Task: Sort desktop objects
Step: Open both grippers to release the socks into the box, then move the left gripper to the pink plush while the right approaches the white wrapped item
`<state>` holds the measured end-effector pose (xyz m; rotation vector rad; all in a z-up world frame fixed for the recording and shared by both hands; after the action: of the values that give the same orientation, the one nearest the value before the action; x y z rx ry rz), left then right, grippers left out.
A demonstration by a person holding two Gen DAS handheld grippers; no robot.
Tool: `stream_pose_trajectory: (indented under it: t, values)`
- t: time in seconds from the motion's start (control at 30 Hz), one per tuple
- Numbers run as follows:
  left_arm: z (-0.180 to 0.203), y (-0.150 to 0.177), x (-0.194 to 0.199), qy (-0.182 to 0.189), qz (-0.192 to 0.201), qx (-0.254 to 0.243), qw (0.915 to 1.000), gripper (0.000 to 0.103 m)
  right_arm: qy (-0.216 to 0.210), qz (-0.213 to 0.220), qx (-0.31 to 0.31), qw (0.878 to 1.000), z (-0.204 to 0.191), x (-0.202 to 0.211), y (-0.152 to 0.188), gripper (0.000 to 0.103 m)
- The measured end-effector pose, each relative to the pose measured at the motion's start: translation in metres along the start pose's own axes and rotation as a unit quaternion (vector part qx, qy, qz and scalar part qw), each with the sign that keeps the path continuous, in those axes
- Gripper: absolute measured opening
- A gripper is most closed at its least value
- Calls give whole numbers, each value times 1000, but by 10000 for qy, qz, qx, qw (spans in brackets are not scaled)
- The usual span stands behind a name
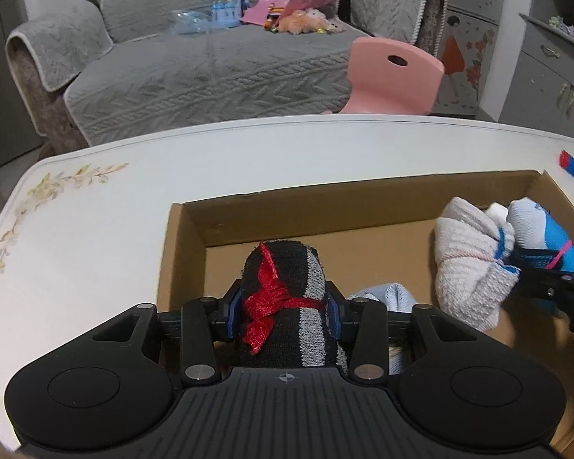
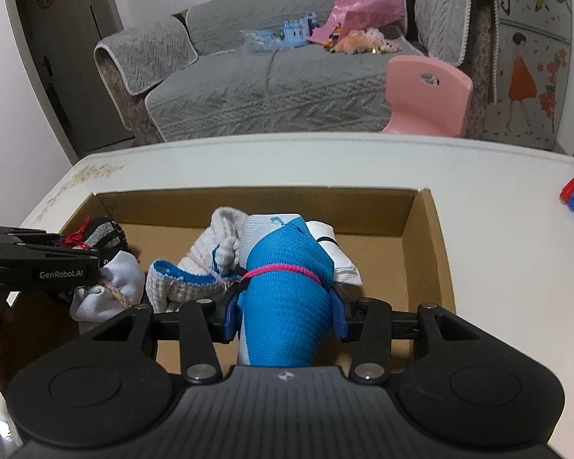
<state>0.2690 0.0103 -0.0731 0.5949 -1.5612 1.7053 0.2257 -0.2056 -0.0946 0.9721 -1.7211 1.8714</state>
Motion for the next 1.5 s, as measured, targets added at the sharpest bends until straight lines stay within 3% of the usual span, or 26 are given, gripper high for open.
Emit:
stream_pose_trajectory:
  t: [0.07,0.17,0.2,0.23,0.3,0.4,0.53,0.77,1.0,1.17,1.37,1.43,1.5]
  values:
    - [2,2,0,-2,-10,-57,10000,49,-28,47,-22,10000,0,3,1,50]
    - [2,3,2,6,13,-56,10000,50,-181,157,-31,9997,-1,7,0,72]
    - [1,2,3,24,29,-32,10000,51,-112,212,-3,9997,-2,9,0,95]
    - [0,2,4,52,59,-5,10000,52,-121,273,-15,9996,-2,11,0,99]
    - [0,1,9,77,208,11,9998,57,-166,345,-42,9993,-1,16,-1,97]
    - [0,-2,25,-240,538,-131,9982,84,-212,537,-57,9983,1,30,-3,96]
    - [11,0,52,-471,914,-463,9936,94,-253,856,-86,9960,6,52,-8,95]
    - [21,7,97,-855,1223,-637,9867,103,-357,1215,7,9919,8,86,-4,96]
    - [29,29,156,-698,1445,-638,9850,103,-509,1489,144,9874,14,126,15,100]
    - [31,73,187,-221,1504,-476,9872,103,-588,1660,-3,9844,34,148,42,102]
    - [22,153,184,389,999,-48,9942,103,-799,1461,-322,9855,47,149,70,102]
    - [16,173,181,727,793,226,9939,103,-802,1431,-298,9860,46,148,79,102]
    - [18,185,181,1327,705,472,9875,103,-869,1379,-294,9862,45,151,87,102]
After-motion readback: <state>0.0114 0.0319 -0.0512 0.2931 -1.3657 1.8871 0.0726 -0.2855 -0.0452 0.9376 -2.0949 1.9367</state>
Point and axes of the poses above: each gripper's, at about its wrist camera, not at the fingertips, and x roughly against the way its jaws point, z to its right, y to its underside, the point moved 5 cm from there along -x, roughly the way its jaws point, and after that the axes turned 15 degrees about y, right-handed, at the moved point
